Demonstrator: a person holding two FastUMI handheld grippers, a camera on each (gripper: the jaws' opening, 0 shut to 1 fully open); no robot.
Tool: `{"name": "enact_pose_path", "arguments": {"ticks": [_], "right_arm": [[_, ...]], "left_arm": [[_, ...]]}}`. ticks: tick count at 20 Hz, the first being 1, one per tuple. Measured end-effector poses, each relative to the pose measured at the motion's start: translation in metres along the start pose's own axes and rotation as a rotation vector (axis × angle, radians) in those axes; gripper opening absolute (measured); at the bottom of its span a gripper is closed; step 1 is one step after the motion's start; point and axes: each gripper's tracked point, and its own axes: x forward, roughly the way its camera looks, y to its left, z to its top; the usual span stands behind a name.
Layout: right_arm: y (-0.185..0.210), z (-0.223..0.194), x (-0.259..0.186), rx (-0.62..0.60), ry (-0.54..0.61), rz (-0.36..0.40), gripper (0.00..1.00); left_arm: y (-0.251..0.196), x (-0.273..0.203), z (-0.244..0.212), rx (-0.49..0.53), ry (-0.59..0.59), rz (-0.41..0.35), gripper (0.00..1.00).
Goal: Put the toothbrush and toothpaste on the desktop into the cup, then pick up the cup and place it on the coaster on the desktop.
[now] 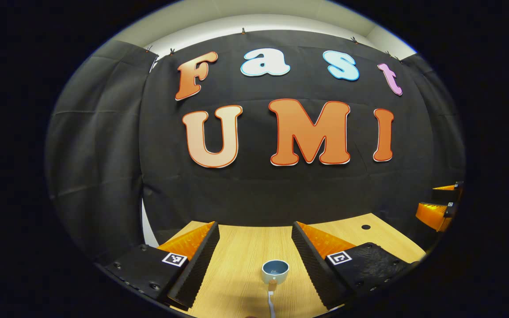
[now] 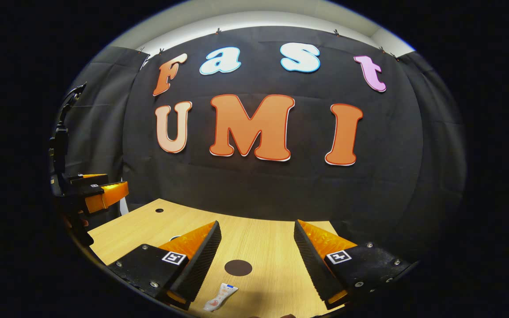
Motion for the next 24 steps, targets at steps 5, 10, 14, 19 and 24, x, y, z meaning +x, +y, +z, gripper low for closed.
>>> {"name": "enact_pose_path", "arguments": {"ticks": [5,10,14,19,24], "right_arm": [[0.003,-0.027,0.004,0.023,0.073,0.039,0.99],[0.006,-0.059,0.007,0.016,0.184,0.071,0.99],[0.015,-0.080,0.014,0.041,0.276,0.066,0.99],[0.034,-0.127,0.019,0.109,0.445,0.049,0.99],[0.051,-0.179,0.020,0.171,0.622,0.022,0.99]], "left_arm": [[-0.016,0.002,-0.039,-0.028,0.138,-0.025,0.99],[-0.032,0.003,-0.084,0.001,0.282,-0.071,0.99],[-0.043,0.012,-0.129,0.023,0.432,-0.136,0.99],[-0.046,0.019,-0.182,0.033,0.616,-0.200,0.99],[-0.039,0.018,-0.210,-0.028,0.789,-0.220,1.00]]}}
